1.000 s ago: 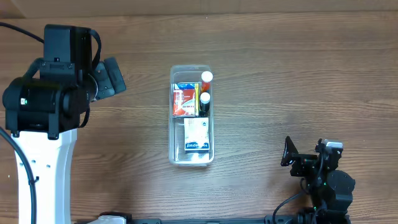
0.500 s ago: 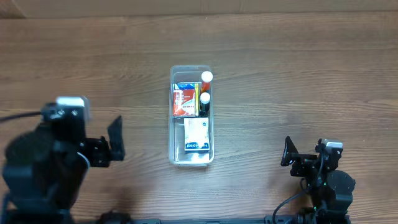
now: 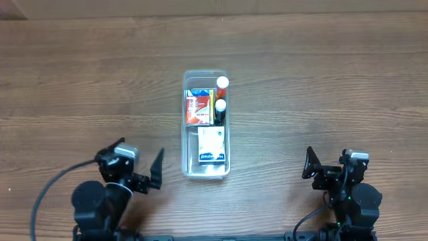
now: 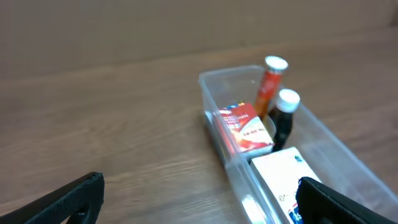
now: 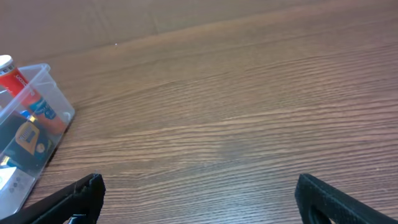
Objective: Pack container
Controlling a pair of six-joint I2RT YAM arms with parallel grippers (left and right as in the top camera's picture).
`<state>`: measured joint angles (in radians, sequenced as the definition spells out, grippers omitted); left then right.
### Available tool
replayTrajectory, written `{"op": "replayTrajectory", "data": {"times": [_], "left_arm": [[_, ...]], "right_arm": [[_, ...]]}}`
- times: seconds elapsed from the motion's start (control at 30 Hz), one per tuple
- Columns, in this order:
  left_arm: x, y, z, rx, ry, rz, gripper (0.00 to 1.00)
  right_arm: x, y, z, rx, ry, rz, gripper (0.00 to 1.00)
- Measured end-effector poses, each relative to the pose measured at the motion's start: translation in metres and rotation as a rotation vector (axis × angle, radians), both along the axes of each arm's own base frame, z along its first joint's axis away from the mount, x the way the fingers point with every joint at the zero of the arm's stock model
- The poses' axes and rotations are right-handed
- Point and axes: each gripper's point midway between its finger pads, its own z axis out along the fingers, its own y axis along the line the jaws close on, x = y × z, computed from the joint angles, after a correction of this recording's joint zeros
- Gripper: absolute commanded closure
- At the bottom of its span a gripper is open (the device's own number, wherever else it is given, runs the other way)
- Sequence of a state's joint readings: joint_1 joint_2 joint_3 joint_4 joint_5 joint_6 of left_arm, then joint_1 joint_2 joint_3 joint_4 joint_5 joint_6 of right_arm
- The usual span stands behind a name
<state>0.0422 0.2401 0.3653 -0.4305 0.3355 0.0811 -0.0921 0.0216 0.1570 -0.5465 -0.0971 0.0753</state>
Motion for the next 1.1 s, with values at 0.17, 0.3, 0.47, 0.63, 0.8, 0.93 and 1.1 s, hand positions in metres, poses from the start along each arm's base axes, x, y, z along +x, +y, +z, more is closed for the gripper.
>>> {"op": "replayTrajectory", "data": {"times": [0.17,0.3,0.47,0.63,0.8,0.93,1.1], "left_arm": [[-0.001,-0.004,-0.023,-0.005,-0.026,-0.022,0.0],[-0.004,-0.005,-0.028,-0.004,-0.068,-0.029,0.0],[0.001,-0.006,-0.03,-0.004,-0.149,-0.037,0.0],[0.004,-0.01,-0.039,-0.006,-0.16,-0.055,0.0],[0.004,-0.011,-0.039,-0.006,-0.164,-0.059,0.0],[0.004,-0.011,-0.039,-0.006,-0.164,-0.059,0.0],[0.004,-0.011,-0.039,-0.006,-0.164,-0.059,0.0]], "right_arm": [[0.0,0.0,0.0,0.0,0.0,0.0,0.0],[0.0,0.0,0.0,0.0,0.0,0.0,0.0],[0.0,0.0,0.0,0.0,0.0,0.0,0.0],[0.0,0.0,0.0,0.0,0.0,0.0,0.0],[0.0,0.0,0.0,0.0,0.0,0.0,0.0],[0.0,0.0,0.0,0.0,0.0,0.0,0.0],[0.0,0.0,0.0,0.0,-0.001,0.0,0.0]]}}
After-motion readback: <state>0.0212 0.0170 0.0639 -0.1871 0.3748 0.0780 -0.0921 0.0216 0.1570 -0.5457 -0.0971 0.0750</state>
